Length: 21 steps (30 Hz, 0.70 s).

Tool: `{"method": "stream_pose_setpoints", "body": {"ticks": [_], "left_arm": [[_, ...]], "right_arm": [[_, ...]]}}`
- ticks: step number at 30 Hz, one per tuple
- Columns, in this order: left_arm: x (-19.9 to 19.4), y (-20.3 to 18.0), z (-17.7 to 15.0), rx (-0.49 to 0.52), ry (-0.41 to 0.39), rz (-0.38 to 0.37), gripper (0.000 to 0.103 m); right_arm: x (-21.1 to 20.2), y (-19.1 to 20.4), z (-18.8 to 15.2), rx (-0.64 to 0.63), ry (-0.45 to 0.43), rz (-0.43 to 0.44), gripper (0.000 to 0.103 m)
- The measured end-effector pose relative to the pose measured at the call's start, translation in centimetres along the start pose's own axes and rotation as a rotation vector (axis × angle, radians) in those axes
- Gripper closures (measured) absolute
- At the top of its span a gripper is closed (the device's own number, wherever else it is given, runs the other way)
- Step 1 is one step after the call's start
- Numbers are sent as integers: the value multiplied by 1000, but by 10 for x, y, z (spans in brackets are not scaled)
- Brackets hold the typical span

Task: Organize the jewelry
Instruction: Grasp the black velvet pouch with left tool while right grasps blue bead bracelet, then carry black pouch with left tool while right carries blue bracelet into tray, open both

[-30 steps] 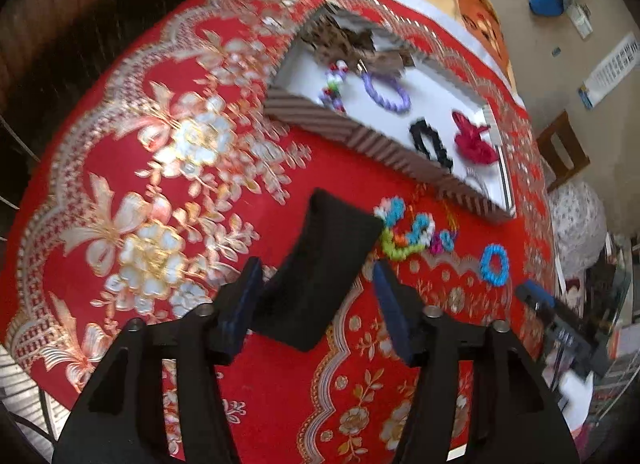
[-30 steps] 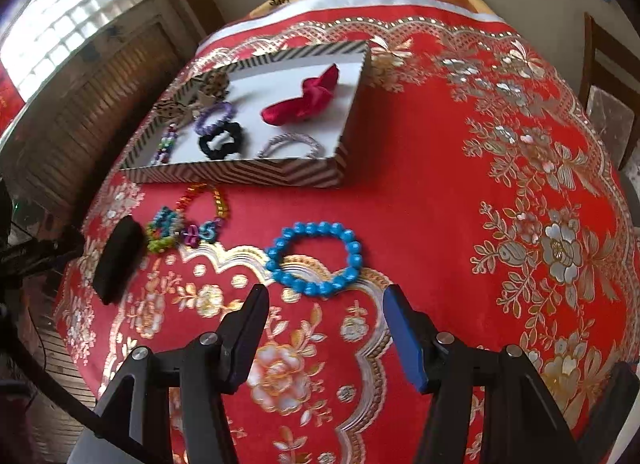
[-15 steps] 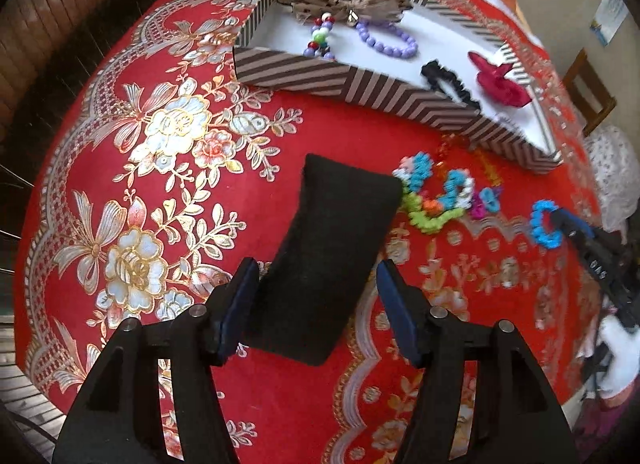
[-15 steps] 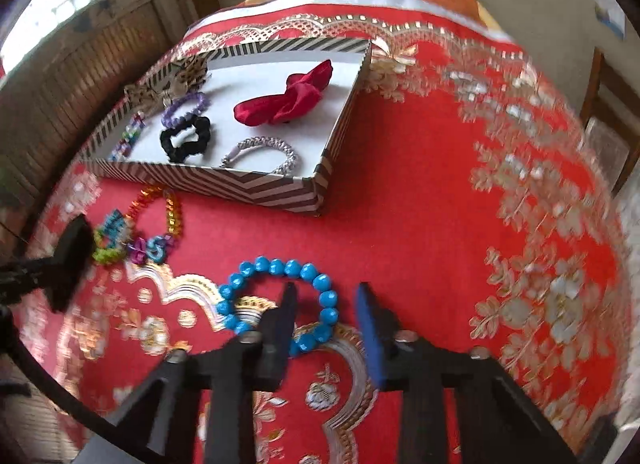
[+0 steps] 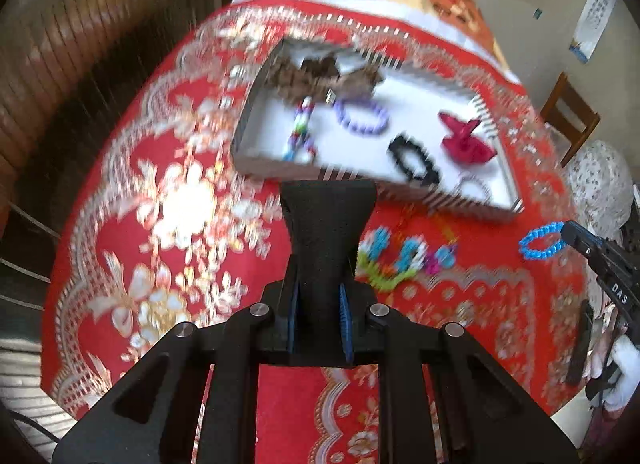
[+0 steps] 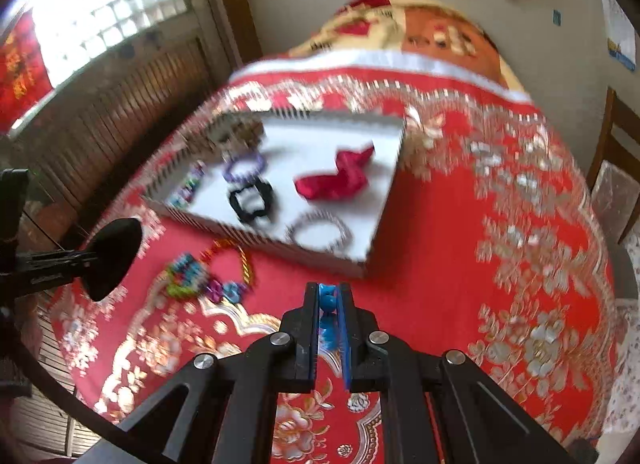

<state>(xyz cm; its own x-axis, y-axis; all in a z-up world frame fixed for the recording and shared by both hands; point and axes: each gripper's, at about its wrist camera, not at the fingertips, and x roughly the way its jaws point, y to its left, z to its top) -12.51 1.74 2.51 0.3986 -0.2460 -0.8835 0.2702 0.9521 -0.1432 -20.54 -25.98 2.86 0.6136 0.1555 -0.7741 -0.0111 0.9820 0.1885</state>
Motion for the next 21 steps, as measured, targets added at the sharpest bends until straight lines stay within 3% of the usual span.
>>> {"method": "stream_pose_setpoints", "body": {"ticks": [10,21], "left_arm": [[-13,-26,42,42,-82,-2,88],[4,-36,71,77,-88,21,88]], "right_arm": [[-31,8,36,-18,-86,20,95],[-25,15,62,-21,-109,21,95]]}}
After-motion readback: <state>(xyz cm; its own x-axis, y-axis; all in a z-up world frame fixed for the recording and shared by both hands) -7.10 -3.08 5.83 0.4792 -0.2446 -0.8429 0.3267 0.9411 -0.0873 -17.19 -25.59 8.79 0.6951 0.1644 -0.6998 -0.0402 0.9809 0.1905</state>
